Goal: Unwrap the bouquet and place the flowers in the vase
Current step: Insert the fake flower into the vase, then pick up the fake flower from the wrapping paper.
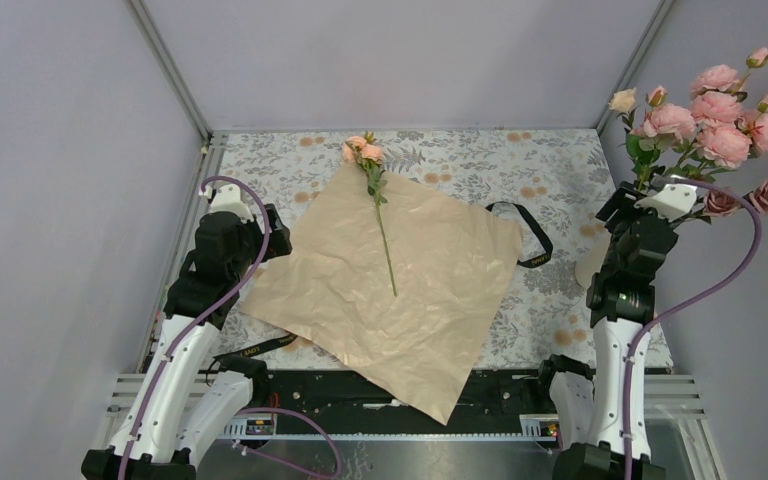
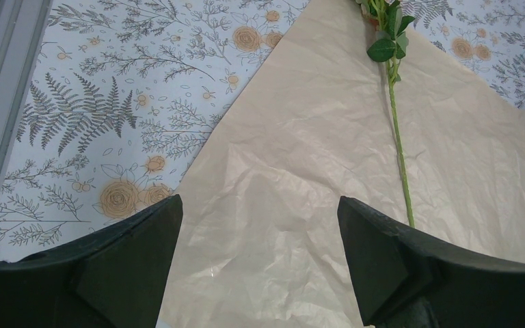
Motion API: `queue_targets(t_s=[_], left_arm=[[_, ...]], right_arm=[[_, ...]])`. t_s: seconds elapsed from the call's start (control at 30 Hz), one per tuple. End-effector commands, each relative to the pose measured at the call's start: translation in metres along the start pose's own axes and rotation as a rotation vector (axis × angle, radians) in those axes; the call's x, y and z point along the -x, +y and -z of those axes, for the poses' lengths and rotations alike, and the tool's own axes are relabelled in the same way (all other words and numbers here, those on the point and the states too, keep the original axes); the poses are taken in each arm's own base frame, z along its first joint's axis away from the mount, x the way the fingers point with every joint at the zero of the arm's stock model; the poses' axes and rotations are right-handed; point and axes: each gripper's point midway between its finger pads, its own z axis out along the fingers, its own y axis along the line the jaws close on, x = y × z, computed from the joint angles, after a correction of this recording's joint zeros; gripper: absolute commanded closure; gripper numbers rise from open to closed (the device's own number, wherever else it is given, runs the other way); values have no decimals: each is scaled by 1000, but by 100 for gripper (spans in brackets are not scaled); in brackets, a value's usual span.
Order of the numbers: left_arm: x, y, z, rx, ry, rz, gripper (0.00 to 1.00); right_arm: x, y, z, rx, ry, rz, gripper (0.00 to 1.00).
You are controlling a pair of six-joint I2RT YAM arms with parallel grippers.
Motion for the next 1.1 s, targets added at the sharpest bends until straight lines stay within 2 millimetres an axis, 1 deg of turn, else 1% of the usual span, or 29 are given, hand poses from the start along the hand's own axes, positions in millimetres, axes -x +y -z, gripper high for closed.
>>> queue_targets(t_s=[0.0,0.1,0.2,0.3,0.37,0.4,0.5,0.57,0.67,0.77,0.9,0.93,0.97,1.03,1.07], left_arm=[[7,-2,0,-13,-29,2,9],[6,-2,0,-15,-27,1,9],[4,-2,-1,-14,-21,2,9],[2,-2,-3,-16,-10,6,10],[-2,-8,-5,-45,10,8,11],[-4,-10,-7,-54,21,8,12],[-12,-14,-10,-65,56,14,13],[-13,-22,-9,-85,74,38,14],[-17,-38,-12,-109,95,89,14],[-29,-62,-18,-133,129,137,15],[-52,-104,-28,-164,190,143,15],[-57,-119,-29,-182,208,128,15],[-64,-130,-31,-189,227,114,15],[-80,-149,-40,-181,273,72,15],[-85,-158,-43,-181,288,58,16]], right_arm=[[14,7,19,47,-29,-72,29],[19,10,30,72,-17,-105,29],[20,13,43,87,43,-152,29],[27,26,57,146,98,-220,30],[29,34,65,180,135,-270,31],[28,35,68,186,154,-286,31],[22,50,80,257,232,-324,31],[15,60,86,306,289,-346,32],[8,76,93,384,356,-388,33],[-1,90,94,443,414,-431,36],[-21,107,92,493,493,-460,38],[-25,113,93,507,514,-452,39],[-32,121,95,528,546,-434,39],[-40,133,99,551,576,-395,39],[-43,139,100,561,585,-381,40]])
